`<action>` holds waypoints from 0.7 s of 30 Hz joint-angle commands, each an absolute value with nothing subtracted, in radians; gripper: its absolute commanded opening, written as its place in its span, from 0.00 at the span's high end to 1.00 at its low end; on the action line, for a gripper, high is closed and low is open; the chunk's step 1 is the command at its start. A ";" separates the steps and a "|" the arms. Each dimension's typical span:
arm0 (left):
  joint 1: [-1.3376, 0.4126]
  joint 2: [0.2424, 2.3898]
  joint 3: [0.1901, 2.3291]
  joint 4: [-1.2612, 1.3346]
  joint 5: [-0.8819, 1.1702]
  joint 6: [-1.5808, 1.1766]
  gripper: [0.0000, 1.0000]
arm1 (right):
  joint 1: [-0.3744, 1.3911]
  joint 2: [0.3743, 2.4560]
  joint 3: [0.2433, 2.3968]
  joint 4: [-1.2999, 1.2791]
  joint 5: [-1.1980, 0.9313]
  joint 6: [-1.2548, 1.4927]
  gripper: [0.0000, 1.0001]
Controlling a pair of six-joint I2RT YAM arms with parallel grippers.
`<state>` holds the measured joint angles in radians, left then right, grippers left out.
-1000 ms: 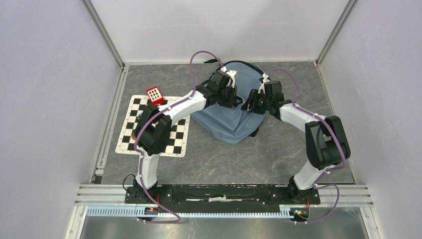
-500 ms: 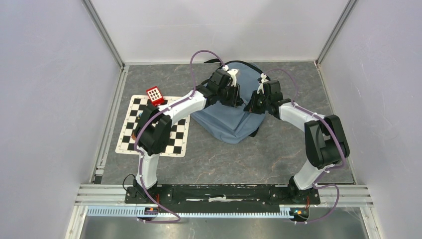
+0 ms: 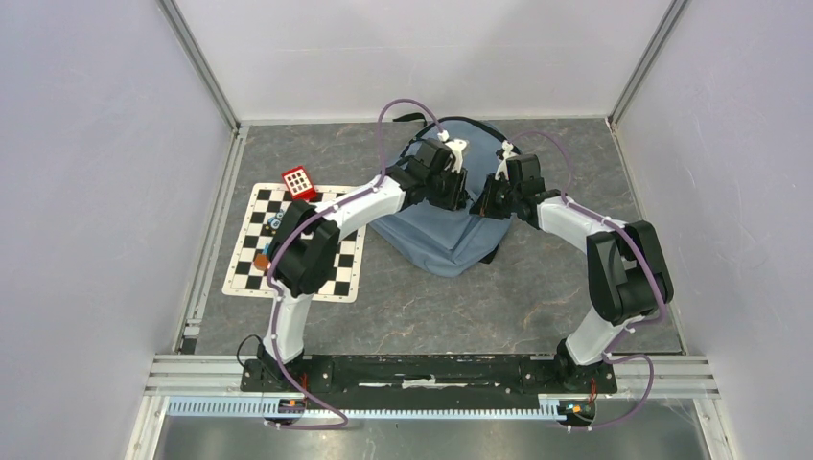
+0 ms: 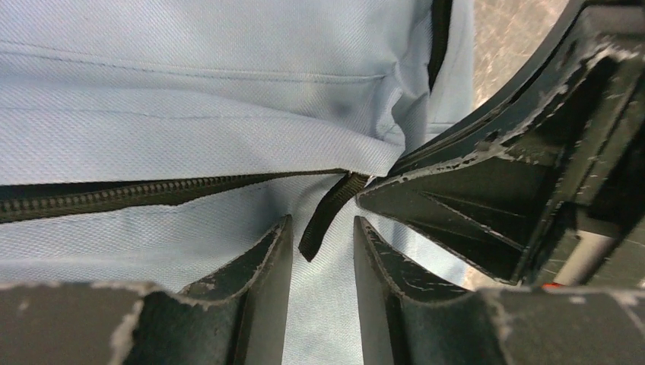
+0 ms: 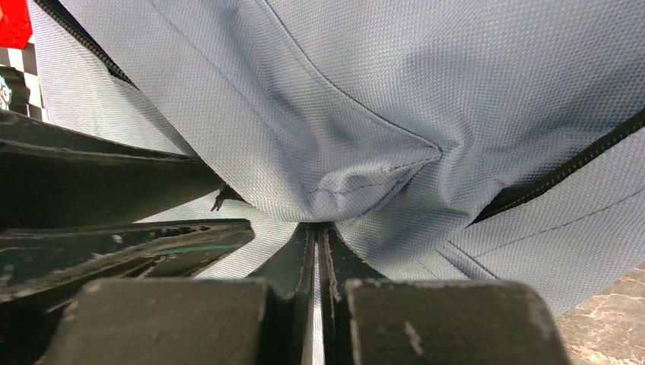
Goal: Pack the student bag
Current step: Zip the student bag at the center of the board.
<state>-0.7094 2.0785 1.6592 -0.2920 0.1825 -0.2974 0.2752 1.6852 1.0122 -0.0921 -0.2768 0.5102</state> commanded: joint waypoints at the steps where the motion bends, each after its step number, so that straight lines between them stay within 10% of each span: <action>1: -0.730 2.097 1.712 -0.327 0.091 -0.224 0.61 | 0.273 1.699 1.062 -0.066 -0.248 0.495 0.97; 9: -0.732 2.103 1.756 -0.348 0.006 -0.216 0.97 | 0.273 1.704 1.065 -0.070 -0.232 0.472 1.00; 21: -0.703 1.979 1.715 -0.352 -0.179 -0.238 0.98 | 0.273 1.713 1.075 -0.162 -0.058 0.353 1.00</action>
